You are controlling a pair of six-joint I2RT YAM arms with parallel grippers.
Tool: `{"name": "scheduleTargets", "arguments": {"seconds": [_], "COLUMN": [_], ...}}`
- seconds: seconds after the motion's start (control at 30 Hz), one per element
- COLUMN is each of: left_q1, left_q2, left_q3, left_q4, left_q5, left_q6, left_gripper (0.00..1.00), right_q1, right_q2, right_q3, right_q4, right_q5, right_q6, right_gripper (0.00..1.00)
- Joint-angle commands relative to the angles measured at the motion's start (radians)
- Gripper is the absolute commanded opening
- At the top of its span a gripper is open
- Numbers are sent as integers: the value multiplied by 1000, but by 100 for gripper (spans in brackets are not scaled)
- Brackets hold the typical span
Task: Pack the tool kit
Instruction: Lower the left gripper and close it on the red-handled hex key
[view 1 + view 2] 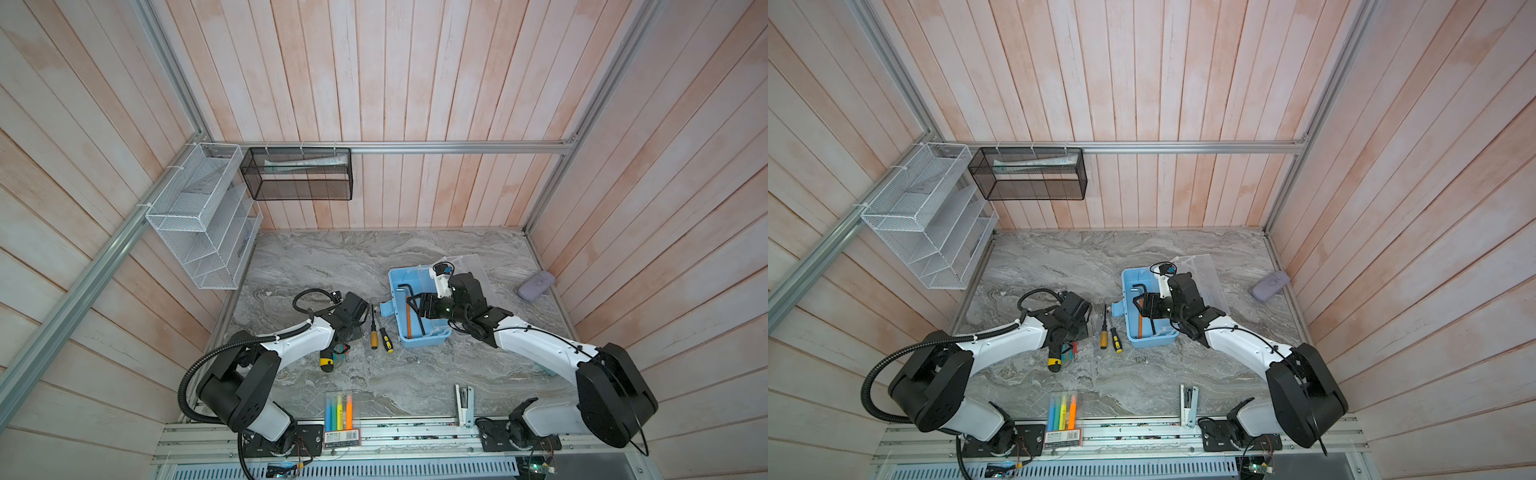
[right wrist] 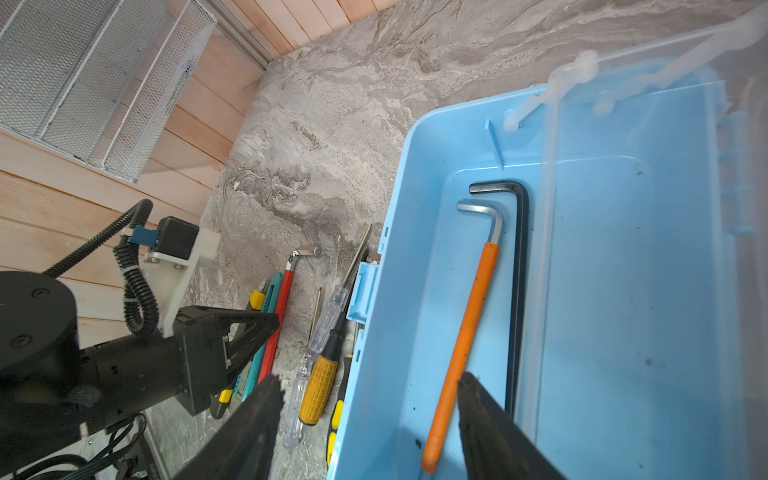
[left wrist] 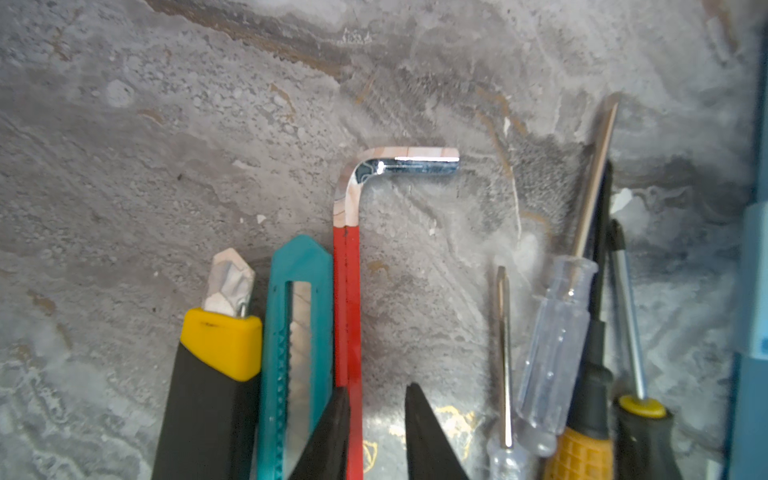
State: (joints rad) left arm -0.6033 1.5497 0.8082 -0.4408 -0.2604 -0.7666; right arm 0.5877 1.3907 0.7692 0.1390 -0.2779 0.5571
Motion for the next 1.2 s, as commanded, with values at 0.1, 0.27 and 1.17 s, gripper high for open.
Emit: {"name": "scheduleTargets", "arguments": {"seconds": [0.1, 0.27, 1.17], "left_q1": [-3, -4, -9], "left_q2": [40, 79, 25], "left_q3": [-13, -12, 27], "left_q4": [21, 49, 53], "left_q5": [-36, -19, -59], "left_q6": [-26, -28, 12], "left_gripper": [27, 25, 0], "right_q1": [4, 3, -13], "right_q2": [17, 25, 38], "right_q3": [12, 12, 25], "right_q4": [17, 20, 23], "right_q5": [6, 8, 1], "right_q6": [-2, -3, 1], "right_gripper": [67, 68, 67]}}
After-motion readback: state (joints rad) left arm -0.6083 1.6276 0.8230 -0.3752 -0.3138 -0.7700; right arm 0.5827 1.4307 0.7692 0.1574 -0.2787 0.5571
